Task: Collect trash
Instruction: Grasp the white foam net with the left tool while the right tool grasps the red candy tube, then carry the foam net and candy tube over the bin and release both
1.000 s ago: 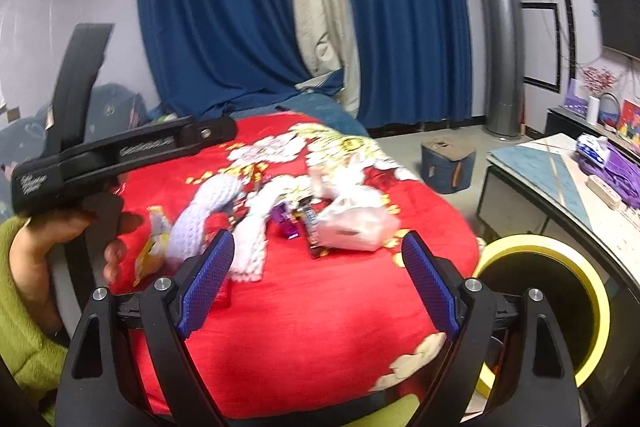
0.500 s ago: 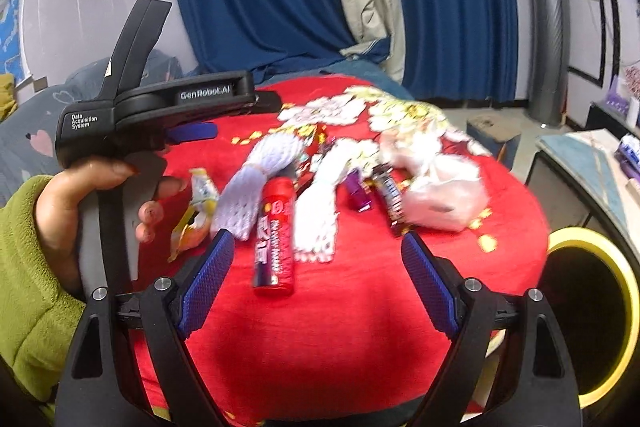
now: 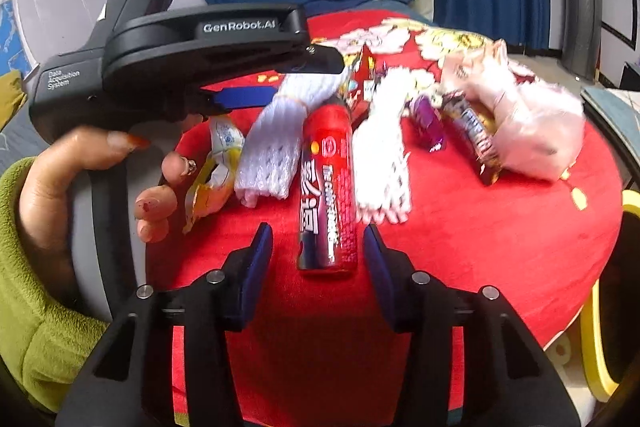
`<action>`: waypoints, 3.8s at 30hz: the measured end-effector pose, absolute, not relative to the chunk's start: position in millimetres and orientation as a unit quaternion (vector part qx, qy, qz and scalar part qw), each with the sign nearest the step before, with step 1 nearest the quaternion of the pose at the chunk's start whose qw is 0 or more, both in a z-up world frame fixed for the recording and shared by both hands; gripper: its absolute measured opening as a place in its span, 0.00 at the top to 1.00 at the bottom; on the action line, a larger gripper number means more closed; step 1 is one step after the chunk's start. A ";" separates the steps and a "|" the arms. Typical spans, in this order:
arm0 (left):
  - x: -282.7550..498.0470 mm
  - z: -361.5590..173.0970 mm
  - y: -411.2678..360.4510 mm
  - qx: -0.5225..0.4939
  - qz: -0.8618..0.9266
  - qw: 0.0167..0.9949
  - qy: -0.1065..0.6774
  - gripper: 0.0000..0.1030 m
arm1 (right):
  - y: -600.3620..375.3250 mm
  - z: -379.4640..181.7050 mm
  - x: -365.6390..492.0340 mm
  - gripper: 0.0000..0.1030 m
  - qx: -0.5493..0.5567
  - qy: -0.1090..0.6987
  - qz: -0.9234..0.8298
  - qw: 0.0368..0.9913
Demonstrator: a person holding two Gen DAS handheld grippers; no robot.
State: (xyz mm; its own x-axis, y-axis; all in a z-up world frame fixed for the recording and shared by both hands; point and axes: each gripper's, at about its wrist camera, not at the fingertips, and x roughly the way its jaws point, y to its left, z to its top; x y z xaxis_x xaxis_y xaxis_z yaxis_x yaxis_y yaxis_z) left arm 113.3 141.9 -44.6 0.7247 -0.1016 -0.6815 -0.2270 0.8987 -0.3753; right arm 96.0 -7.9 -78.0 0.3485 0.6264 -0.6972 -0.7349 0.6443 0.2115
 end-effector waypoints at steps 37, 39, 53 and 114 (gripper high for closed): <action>97.3 5.9 122.5 -0.225 -0.018 0.933 0.282 0.78 | -72.0 -47.4 94.1 0.72 -0.022 0.334 0.379 0.863; 96.8 9.3 115.8 -0.219 -0.025 0.935 0.277 0.78 | -78.1 -43.9 94.4 0.72 -0.020 0.326 0.375 0.868; 93.9 23.3 64.7 -0.189 -0.076 0.946 0.254 0.78 | -119.4 -22.5 108.5 0.72 0.009 0.280 0.333 0.900; 139.8 1.7 -126.2 -0.067 -0.230 0.934 0.264 0.78 | -310.9 -55.9 142.0 0.72 0.085 0.277 0.086 0.953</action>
State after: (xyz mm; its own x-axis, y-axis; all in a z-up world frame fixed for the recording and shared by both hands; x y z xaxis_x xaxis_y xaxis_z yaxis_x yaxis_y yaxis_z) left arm 139.8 -126.2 1.7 0.7542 -0.4654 -0.4634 0.3948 0.8851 -0.2464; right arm 142.0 -310.9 -55.9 0.8321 0.2114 -0.5127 -0.1169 0.9706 0.2105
